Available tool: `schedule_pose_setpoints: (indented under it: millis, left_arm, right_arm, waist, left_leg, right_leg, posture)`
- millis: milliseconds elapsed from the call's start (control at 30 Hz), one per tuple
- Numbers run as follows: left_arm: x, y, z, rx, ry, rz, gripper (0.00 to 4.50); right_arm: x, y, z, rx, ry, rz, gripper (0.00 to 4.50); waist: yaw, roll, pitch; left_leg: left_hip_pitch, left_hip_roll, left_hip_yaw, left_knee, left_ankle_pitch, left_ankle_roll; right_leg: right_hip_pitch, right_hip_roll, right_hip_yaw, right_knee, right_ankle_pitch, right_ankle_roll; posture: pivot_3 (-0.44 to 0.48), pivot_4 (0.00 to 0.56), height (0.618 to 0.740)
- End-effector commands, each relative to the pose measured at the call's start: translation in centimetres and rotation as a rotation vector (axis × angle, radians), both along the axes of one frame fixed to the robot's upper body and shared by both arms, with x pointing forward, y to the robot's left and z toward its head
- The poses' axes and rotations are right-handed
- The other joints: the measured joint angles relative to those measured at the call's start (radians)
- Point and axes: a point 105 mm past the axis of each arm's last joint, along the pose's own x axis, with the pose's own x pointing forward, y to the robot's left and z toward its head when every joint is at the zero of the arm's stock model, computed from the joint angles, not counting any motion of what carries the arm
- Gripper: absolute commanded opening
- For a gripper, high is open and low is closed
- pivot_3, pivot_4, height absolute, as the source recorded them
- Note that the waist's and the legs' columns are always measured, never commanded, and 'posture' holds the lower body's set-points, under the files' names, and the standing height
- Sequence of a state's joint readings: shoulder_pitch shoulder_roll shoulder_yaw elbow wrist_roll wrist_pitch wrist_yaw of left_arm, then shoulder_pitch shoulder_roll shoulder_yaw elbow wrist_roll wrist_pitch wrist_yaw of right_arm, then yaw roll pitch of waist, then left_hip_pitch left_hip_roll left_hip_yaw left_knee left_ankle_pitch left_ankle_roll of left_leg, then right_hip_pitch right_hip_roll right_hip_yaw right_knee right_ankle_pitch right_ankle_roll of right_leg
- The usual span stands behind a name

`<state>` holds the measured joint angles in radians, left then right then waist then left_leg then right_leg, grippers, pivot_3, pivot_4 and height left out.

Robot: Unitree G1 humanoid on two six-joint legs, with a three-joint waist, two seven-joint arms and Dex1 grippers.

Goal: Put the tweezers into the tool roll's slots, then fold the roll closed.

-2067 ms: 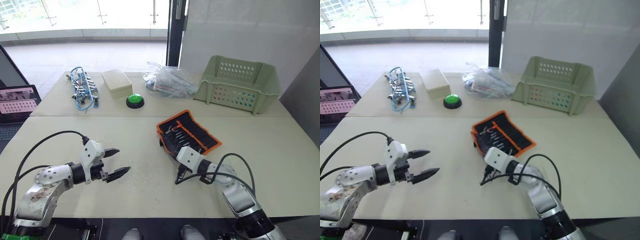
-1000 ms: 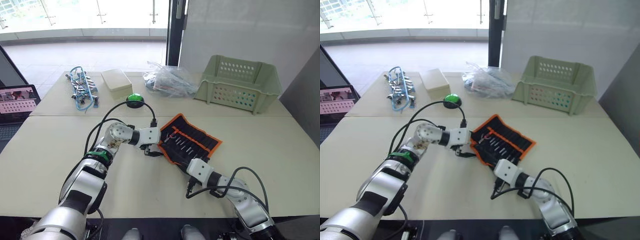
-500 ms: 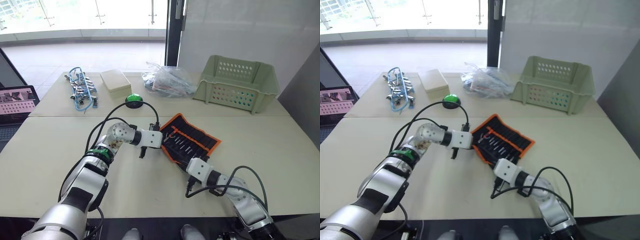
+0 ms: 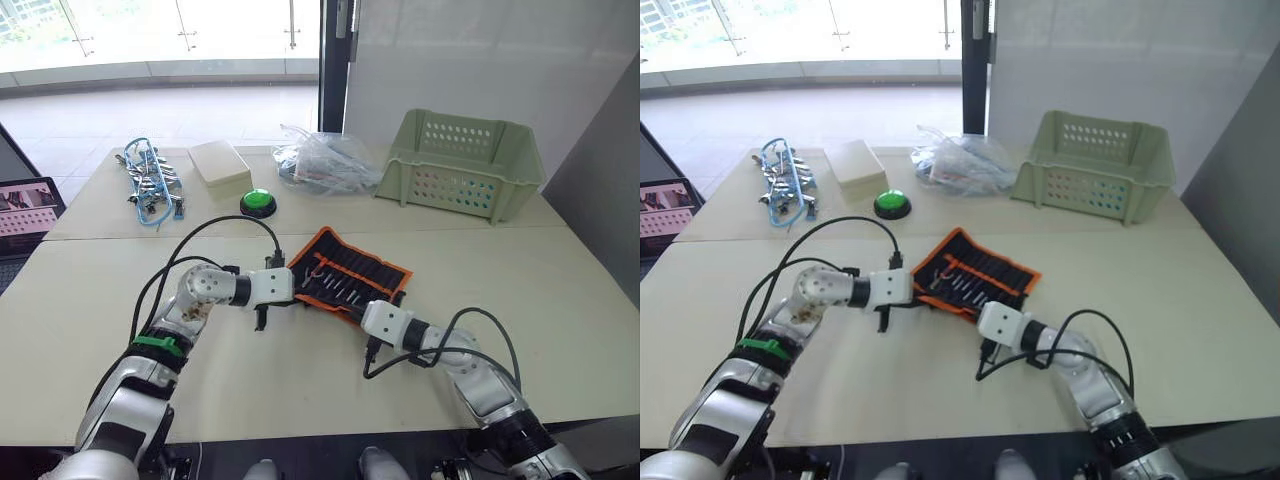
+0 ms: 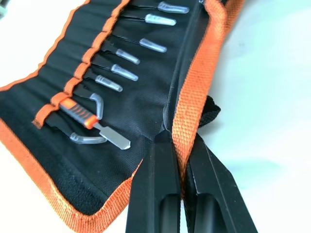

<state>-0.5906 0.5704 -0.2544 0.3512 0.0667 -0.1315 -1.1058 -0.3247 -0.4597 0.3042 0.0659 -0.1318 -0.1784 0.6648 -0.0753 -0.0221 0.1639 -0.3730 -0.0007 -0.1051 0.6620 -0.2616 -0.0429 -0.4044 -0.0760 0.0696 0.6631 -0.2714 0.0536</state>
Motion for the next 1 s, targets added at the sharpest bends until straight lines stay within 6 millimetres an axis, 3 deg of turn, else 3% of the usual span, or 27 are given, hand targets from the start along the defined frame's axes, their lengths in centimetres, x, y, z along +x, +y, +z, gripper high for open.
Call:
schedule_pose_setpoints:
  millis: [33,133,267,433,700,900,933,1000]
  left_arm:
    - [-1.6,2.0,-0.1,0.0,0.076,0.106,0.03]
    - [-3.2,2.2,-0.1,-0.029,0.125,0.151,0.03]
    - [-4.4,2.4,1.3,-0.097,0.147,0.183,0.03]
    - [-5.1,3.4,0.6,-0.078,0.189,0.211,0.03]
    - [-2.2,4.6,-0.3,-0.134,0.217,0.389,0.03]
    - [-0.9,2.4,0.7,-0.242,0.275,0.393,0.03]
    - [-0.9,2.2,0.9,-0.263,0.298,0.39,0.66]
    - [-1.2,2.0,1.0,-0.268,0.328,0.376,1.27]
  right_arm:
    - [0.6,-1.9,0.3,-0.017,-0.007,-0.04,0.0]
    - [0.4,-2.0,0.2,-0.025,-0.001,-0.017,0.0]
    - [-1.0,-2.1,0.4,0.009,0.065,0.043,0.0]
    - [-2.5,-1.9,0.7,0.033,0.137,0.105,0.0]
    - [-0.9,-1.5,0.9,0.041,0.182,0.058,0.0]
    - [0.8,-1.5,0.9,0.038,0.189,-0.005,0.0]
    - [0.9,-1.5,0.8,0.047,0.196,-0.01,0.0]
    - [1.2,-1.5,1.0,0.094,0.22,-0.028,0.0]
  waist:
    - [0.005,0.0,0.0]
    - [0.008,0.0,0.0]
    - [0.011,0.0,0.0]
    - [0.015,0.0,0.0]
    - [0.028,0.0,0.0]
    - [0.035,0.0,0.0]
    - [0.034,0.0,0.0]
    - [0.032,0.0,0.0]
  left_leg:
    - [0.0,0.0,0.0,0.0,0.0,0.0]
    - [0.0,0.0,0.0,0.0,0.0,0.0]
    - [0.0,0.0,0.0,0.0,0.0,0.0]
    - [0.0,0.0,0.001,0.0,0.0,0.0]
    - [0.0,-0.001,0.001,0.0,0.0,0.0]
    - [0.0,-0.001,0.001,0.0,0.0,0.0]
    - [0.0,-0.001,0.001,0.0,0.0,0.0]
    - [0.0,-0.001,0.001,0.0,0.0,0.0]
  right_leg:
    - [0.0,0.0,0.0,0.0,0.0,0.0]
    - [0.0,-0.001,0.0,-0.001,0.0,0.0]
    - [0.0,-0.001,0.0,-0.003,0.0,0.0]
    - [0.001,-0.001,0.0,-0.004,0.0,0.0]
    - [0.001,-0.001,0.0,-0.004,0.0,0.0]
    - [0.001,-0.001,0.0,-0.003,0.0,0.0]
    - [0.001,-0.001,0.0,-0.003,0.0,0.0]
    - [0.0,-0.001,0.0,-0.002,0.0,0.0]
  posture:
    - [0.0,0.15,0.74]
    - [0.0,0.15,0.74]
    - [0.0,0.15,0.74]
    - [0.0,0.15,0.74]
    - [0.0,0.15,0.74]
    - [0.0,0.15,0.74]
    - [0.0,0.15,0.74]
    - [0.0,0.15,0.74]
